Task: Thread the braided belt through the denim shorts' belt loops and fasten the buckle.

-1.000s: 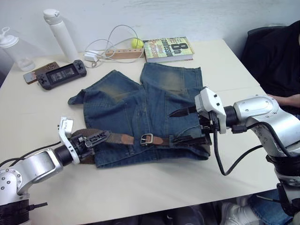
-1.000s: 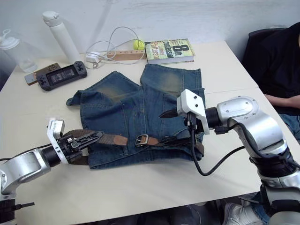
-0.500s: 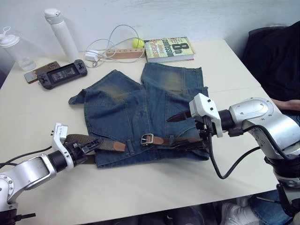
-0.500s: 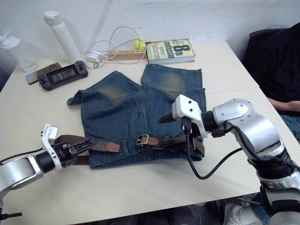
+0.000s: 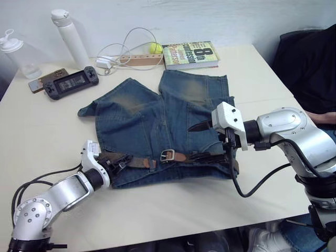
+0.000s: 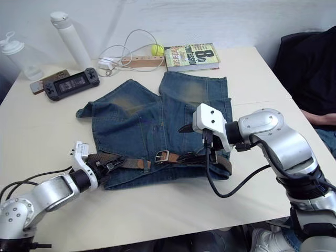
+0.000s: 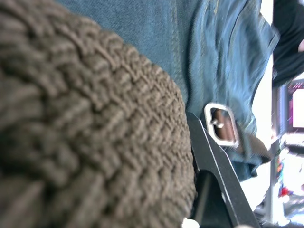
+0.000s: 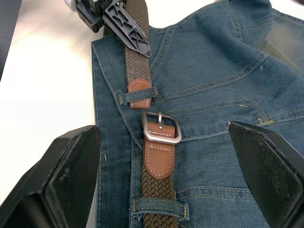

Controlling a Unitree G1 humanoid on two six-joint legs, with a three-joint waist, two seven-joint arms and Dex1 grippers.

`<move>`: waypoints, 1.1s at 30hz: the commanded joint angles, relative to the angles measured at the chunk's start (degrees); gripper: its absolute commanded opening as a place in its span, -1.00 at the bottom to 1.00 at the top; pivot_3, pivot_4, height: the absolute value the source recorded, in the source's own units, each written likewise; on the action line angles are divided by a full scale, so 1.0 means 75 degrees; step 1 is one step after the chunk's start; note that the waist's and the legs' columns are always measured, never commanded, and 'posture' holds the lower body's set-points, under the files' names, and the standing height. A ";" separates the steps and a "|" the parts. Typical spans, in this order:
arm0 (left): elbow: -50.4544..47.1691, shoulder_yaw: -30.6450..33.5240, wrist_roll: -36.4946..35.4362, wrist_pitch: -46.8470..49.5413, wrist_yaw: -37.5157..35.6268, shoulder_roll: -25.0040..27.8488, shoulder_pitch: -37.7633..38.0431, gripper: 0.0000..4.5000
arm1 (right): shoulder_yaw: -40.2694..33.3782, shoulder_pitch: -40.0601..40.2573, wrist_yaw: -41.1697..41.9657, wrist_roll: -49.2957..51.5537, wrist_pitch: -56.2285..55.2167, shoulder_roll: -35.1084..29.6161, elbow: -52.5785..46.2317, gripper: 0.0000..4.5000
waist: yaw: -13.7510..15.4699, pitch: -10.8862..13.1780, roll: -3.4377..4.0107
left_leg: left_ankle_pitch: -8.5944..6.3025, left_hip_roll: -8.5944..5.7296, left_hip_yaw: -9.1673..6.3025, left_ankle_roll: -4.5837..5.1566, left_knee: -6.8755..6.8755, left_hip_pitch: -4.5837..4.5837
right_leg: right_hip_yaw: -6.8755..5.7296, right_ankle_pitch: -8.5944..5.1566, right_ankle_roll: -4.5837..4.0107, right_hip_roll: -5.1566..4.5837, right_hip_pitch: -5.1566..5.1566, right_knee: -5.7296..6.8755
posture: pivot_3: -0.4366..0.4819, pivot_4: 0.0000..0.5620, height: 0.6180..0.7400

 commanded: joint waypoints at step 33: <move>0.1286 -0.2069 0.0127 0.1274 -0.0256 -0.0087 -0.1330 -1.00 | 0.1303 0.1903 -0.0976 -0.3135 -0.3634 0.0247 -0.0785 0.99 | 0.0236 -0.0002 0.0001 | -0.0001 -0.0007 -0.0010 0.0004 0.0010 0.0005 | -0.0006 0.0007 0.0010 -0.0002 0.0018 -0.0016 | -0.05 -0.47 1.00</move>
